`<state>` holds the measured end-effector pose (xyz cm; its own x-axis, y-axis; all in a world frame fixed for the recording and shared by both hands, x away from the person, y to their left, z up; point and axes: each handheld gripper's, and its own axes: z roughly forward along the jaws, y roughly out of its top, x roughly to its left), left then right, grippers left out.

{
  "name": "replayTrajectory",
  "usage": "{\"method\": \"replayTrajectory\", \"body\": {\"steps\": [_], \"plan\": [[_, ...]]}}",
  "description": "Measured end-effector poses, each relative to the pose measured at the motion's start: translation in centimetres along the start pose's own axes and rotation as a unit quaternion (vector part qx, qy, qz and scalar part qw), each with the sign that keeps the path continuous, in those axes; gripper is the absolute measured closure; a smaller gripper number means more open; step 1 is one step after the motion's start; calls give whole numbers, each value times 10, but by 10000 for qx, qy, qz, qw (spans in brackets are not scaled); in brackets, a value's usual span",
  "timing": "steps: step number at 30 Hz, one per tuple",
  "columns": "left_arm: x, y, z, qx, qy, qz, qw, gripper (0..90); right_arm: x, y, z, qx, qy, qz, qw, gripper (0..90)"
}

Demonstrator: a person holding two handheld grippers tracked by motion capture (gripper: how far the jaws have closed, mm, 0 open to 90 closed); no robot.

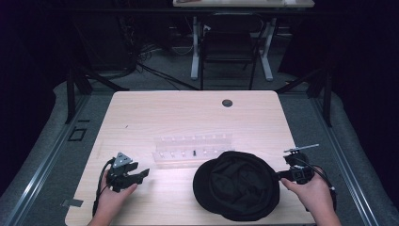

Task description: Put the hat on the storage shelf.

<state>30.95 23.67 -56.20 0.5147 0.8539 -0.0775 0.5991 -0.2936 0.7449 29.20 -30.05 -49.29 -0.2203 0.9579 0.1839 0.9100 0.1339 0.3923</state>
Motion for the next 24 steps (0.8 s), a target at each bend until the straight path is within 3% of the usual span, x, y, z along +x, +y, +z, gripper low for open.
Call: {"method": "replayTrajectory", "body": {"steps": [4, 9, 18, 24], "plan": [[0, 0, 0, 12, -10, -7, 10000, 430, -1, -1, 6, 20, 55, 115, 9999, 683], [-1, 0, 0, 2, 40, -9, 10000, 431, -5, -1, 9, 251, 172, 76, 9995, 713], [-1, 0, 0, 45, -10, 0, 10000, 431, -10, -1, 17, 291, 424, 310, 9982, 787], [-2, 0, 0, 41, -11, -5, 10000, 431, -11, -1, 21, 400, 441, 363, 9976, 815]]}}
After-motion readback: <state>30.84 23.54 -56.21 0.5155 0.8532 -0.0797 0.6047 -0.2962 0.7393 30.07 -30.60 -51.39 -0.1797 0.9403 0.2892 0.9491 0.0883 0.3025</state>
